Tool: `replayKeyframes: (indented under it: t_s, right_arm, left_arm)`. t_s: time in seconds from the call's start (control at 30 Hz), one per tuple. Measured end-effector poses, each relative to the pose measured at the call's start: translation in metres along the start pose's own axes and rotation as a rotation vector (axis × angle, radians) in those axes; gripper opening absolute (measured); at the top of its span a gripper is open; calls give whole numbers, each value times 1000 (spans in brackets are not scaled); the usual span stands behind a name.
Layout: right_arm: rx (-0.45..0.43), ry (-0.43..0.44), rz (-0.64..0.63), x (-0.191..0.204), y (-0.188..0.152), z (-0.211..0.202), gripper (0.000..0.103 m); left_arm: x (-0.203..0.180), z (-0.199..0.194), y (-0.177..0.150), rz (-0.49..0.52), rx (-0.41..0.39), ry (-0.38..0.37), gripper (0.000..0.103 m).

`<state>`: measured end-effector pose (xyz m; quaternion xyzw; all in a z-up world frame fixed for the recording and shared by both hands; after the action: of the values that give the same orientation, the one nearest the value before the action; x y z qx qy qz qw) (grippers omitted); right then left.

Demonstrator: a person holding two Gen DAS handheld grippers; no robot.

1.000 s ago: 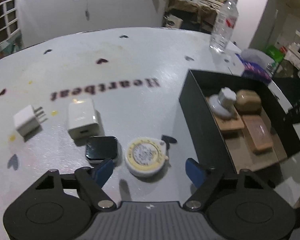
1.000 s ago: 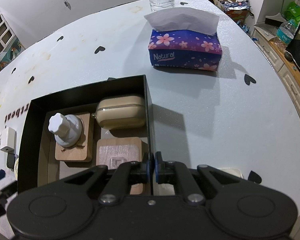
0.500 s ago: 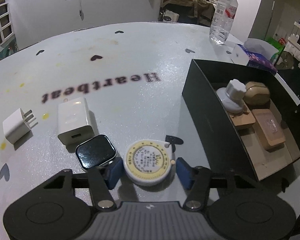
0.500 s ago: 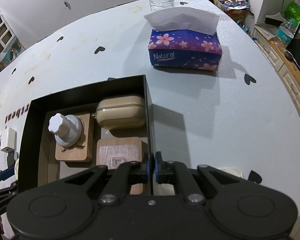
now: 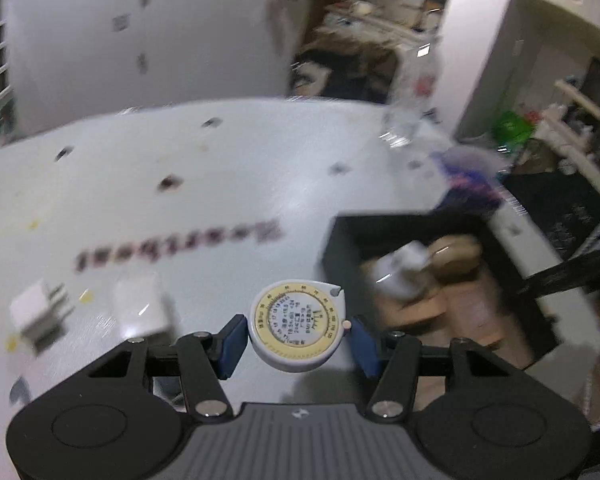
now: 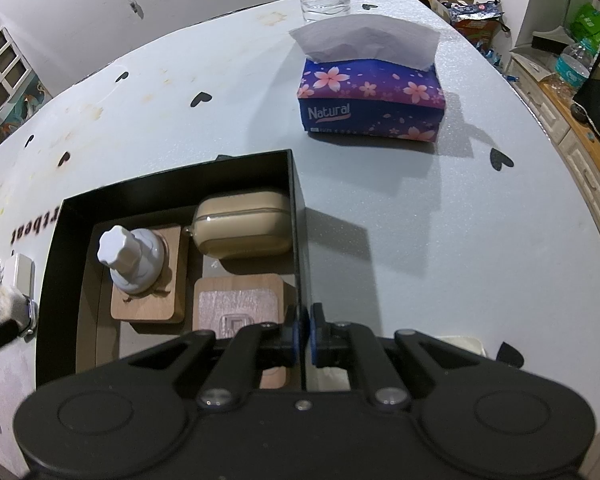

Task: Organize rigid objects
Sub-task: 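Carry the tape measure with the left gripper into the box and release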

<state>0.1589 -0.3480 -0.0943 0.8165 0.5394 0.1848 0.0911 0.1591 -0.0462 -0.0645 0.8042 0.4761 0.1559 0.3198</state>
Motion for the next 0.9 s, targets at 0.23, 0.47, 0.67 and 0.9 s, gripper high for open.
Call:
replayKeyframes:
  t_s: [0.23,0.47,0.67,0.9]
  right_arm:
    - [0,2,3,0,0,0,6]
    - [0,2,3,0,0,0,6]
    - [1,-3,-1,1,0,0,6]
    - [-1,-6,-3,1,0,-1,6]
  left_arm:
    - [-53,25,29,144,59,-167,57]
    - [-87,76,23,247,226,-209,57]
    - [-109,96,25,323,284,-191,57]
    - [-114,100,26,350,307,-132,57]
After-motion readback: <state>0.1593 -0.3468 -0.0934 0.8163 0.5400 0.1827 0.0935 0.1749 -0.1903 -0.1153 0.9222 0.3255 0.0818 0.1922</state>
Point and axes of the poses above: each gripper's, at about its wrist camera, not at the fingertips, and z roughly the way its jaws point, x to its left, y to its top, the point moved 1 cm from there along z, roughly the way its jaws point, and after that the axes turned 10 degrees about z, right-handed, at the moved point
